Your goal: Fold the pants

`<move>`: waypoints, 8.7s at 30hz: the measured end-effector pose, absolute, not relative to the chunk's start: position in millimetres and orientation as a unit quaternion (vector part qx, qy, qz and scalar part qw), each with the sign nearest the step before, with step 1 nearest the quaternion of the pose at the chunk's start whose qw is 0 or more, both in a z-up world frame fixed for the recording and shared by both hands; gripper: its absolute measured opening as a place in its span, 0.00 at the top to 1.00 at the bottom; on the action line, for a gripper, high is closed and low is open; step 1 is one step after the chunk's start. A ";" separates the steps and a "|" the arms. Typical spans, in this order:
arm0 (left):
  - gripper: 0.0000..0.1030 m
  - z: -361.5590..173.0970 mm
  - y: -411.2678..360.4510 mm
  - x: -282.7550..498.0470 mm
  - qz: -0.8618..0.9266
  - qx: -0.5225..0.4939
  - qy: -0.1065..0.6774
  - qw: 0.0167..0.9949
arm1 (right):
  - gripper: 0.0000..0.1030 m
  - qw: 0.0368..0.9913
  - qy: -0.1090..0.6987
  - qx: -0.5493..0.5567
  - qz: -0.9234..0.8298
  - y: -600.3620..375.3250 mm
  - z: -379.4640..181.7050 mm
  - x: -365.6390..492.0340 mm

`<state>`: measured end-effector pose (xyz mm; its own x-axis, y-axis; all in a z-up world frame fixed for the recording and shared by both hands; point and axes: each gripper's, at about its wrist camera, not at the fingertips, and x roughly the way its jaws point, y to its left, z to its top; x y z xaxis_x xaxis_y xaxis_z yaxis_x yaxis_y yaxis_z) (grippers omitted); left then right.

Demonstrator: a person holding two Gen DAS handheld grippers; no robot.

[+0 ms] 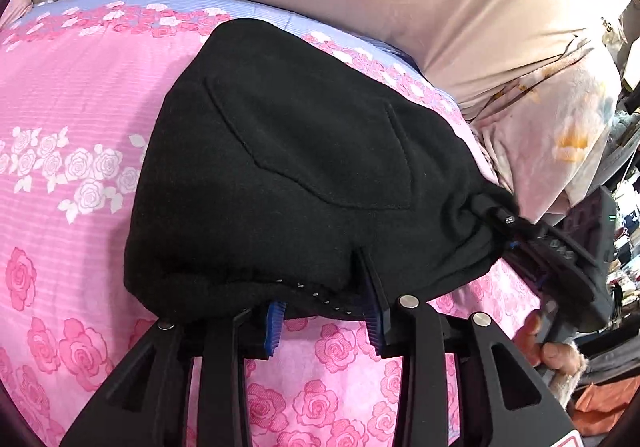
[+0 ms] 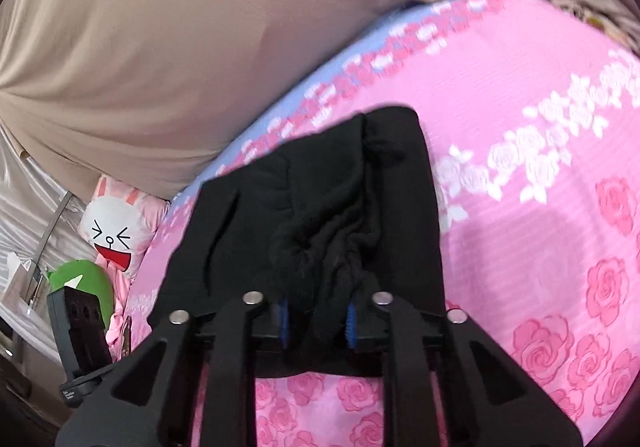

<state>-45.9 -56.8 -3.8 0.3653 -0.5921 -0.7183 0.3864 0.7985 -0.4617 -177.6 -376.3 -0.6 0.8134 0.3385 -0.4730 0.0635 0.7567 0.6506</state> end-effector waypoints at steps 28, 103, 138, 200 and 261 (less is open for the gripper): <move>0.43 41.1 42.8 -43.4 -0.351 -0.168 0.449 0.805 | 0.68 0.893 0.302 0.332 0.032 -404.1 -5.0 -200.5; 0.90 121.3 107.1 -22.0 -0.283 -0.050 0.279 0.916 | 0.85 0.896 0.339 0.272 0.090 -326.5 5.0 -190.2; 0.89 111.9 131.4 -7.8 -0.313 -0.080 0.281 0.904 | 0.82 0.926 0.164 0.325 0.099 -365.7 100.4 -191.6; 0.35 51.6 24.5 -86.0 -0.410 0.027 0.363 0.837 | 0.29 0.815 0.363 0.390 0.227 -308.8 -7.1 -161.8; 0.29 10.8 44.2 -19.8 -0.239 0.016 0.424 0.873 | 0.76 0.908 0.391 0.125 0.087 -234.7 43.5 -99.6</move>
<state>-19.8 44.2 10.8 0.5262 -0.4047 -0.7479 0.4312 0.8850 -0.1755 -99.6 -234.7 43.5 0.6790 0.2561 -0.6880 -0.0606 0.9535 0.2951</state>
